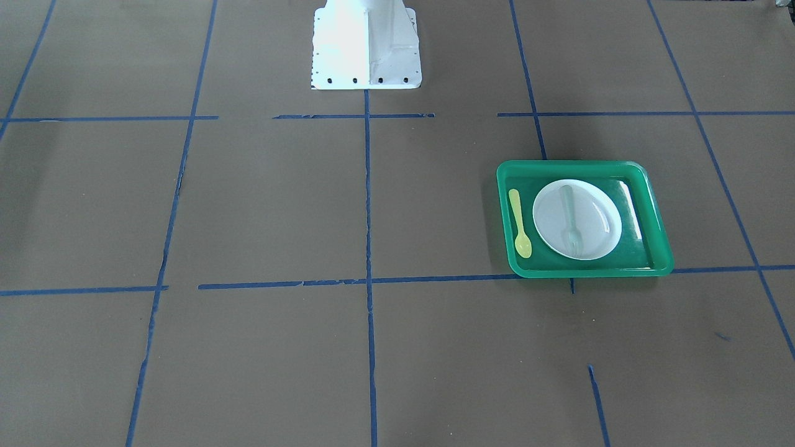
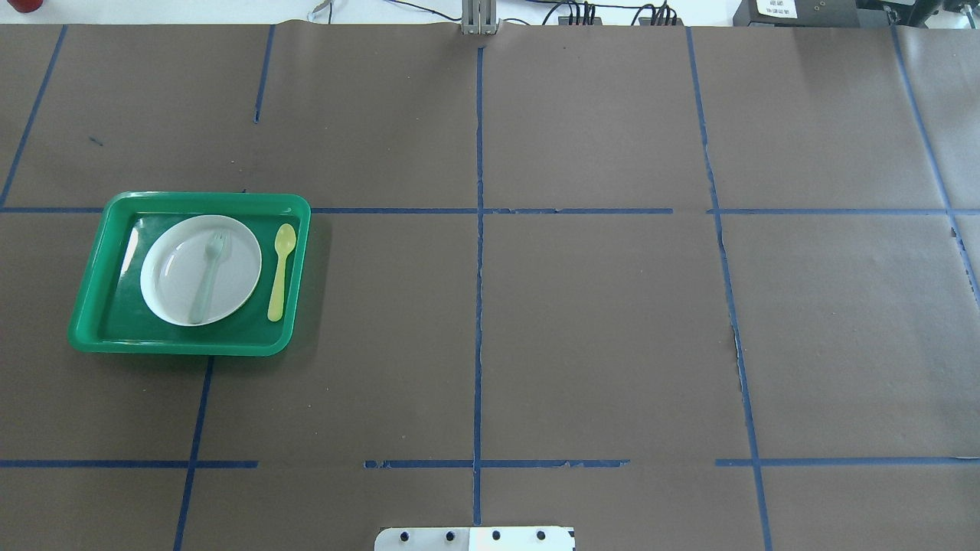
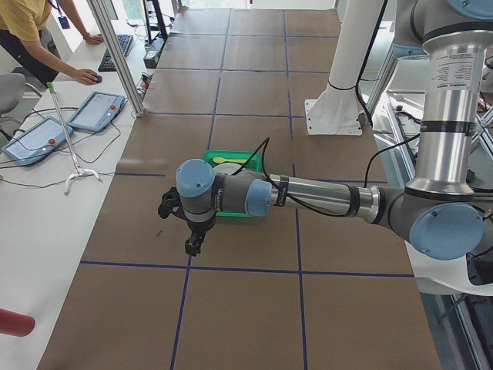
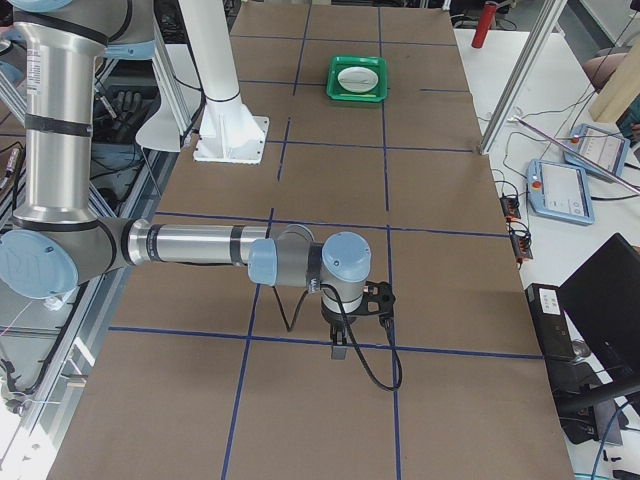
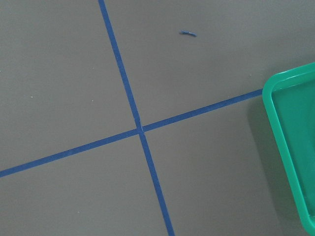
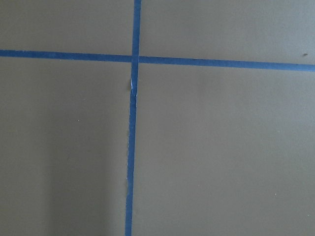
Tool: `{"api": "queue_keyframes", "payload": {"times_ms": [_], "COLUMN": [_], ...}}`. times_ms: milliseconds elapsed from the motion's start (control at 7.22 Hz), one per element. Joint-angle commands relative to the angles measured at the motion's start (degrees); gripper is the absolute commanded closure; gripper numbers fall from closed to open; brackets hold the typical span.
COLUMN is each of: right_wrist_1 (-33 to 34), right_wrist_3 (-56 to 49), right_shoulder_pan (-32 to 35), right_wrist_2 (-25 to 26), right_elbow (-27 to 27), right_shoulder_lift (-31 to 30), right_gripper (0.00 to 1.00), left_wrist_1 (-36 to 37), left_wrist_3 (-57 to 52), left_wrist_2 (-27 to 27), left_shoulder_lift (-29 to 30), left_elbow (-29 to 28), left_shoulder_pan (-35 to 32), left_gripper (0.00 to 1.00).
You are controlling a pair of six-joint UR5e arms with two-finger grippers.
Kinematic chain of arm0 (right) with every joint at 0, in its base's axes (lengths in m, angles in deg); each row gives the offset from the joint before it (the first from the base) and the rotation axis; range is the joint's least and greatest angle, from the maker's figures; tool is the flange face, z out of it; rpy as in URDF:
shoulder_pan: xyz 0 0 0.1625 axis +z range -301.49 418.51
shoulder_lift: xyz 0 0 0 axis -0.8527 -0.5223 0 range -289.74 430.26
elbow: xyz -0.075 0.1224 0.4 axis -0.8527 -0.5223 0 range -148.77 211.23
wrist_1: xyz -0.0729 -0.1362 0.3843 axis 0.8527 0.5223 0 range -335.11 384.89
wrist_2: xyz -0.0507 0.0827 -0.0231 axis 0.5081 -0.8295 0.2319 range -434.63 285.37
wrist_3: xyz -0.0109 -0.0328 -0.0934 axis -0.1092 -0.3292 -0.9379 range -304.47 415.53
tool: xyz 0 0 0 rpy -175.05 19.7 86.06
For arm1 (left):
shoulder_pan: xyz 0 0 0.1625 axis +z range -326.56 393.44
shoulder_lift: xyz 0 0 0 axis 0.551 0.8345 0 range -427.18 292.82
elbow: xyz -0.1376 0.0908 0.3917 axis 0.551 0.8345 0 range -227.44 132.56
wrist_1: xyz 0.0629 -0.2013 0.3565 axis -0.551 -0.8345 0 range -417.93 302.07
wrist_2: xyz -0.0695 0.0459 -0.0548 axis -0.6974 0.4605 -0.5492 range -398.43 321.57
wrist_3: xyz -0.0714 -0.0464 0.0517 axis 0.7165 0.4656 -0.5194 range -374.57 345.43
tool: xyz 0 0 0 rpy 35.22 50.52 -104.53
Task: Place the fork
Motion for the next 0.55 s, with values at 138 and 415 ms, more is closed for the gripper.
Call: {"api": "queue_keyframes", "payload": {"times_ms": [138, 415], "right_wrist_1": [0.00, 0.00], "right_wrist_3": [0.00, 0.00], "right_shoulder_pan": [0.00, 0.00], "right_wrist_2": [-0.02, -0.02], "right_elbow": [0.00, 0.00], "right_shoulder_lift": [0.00, 0.00], "right_gripper": [0.00, 0.00], "left_wrist_1": [-13.39, -13.67], "left_wrist_3": [25.61, 29.55], "left_wrist_2": [3.44, 9.36], "left_shoulder_lift": [2.16, 5.24], "left_elbow": [0.88, -0.43], "left_shoulder_pan": [16.73, 23.27], "left_gripper": [0.02, 0.07]}}
